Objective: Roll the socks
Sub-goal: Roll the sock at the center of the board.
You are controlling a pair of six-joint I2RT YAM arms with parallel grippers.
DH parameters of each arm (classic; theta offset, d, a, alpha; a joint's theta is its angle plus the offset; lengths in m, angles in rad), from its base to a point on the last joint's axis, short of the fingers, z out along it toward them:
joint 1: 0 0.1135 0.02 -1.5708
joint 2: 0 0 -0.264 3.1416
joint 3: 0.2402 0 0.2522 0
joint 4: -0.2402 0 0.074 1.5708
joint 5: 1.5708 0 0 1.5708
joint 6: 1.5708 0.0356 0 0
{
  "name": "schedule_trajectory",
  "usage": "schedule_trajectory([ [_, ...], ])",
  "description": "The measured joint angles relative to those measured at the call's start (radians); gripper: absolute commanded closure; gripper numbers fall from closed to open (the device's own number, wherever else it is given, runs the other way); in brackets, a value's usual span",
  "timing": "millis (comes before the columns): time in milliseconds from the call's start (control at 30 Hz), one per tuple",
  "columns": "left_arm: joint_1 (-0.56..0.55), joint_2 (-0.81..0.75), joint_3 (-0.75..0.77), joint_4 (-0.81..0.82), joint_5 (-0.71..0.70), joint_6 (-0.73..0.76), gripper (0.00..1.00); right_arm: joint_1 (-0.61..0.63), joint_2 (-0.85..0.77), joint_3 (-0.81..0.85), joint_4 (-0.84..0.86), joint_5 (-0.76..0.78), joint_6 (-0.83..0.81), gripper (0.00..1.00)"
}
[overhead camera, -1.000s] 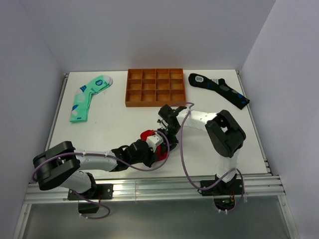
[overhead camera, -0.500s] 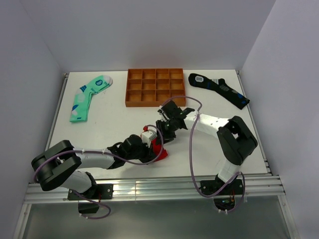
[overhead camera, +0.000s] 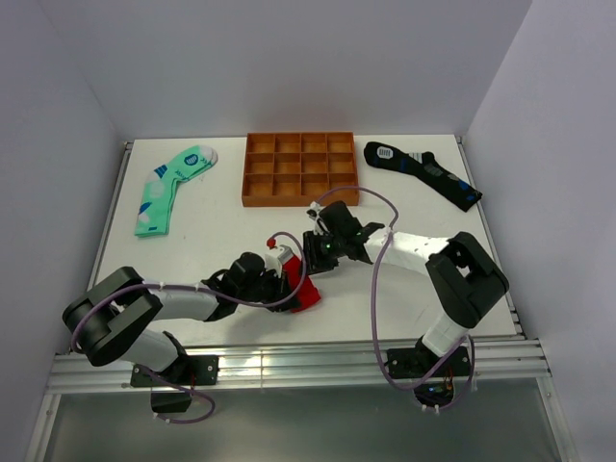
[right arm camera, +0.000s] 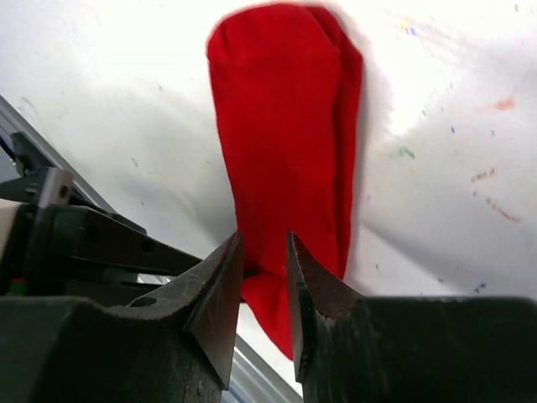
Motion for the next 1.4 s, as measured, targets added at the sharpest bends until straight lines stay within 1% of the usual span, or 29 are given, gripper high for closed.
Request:
schedule_trajectory([
  [100,0.003,0.000,-0.006,0.008,0.003,-0.009,1.00,0.000,0.013,0.007,0.032,-0.008,-0.001,0.69],
  [333,0.004,0.000,-0.006,0.008,0.004,-0.017,1.00,0.000,0.120,0.029,0.086,-0.026,0.000,0.76],
  [467,0.005,0.000,-0.006,0.006,0.006,-0.019,1.00,0.000,0.150,0.028,0.084,0.002,0.001,0.80],
  [667,0.011,0.013,0.014,-0.024,0.025,-0.026,1.00,0.000,0.144,0.006,0.106,0.056,0.025,0.81],
  [1033,0.067,0.094,0.054,-0.023,0.161,-0.103,1.00,0.001,0.051,-0.154,0.259,0.132,0.103,0.83],
  [1200,0.078,0.140,0.074,-0.017,0.225,-0.148,1.00,0.001,0.008,-0.233,0.343,0.146,0.123,0.83],
  [1400,0.095,0.180,0.092,-0.028,0.293,-0.193,1.00,0.001,-0.058,-0.367,0.501,0.142,0.126,0.80],
])
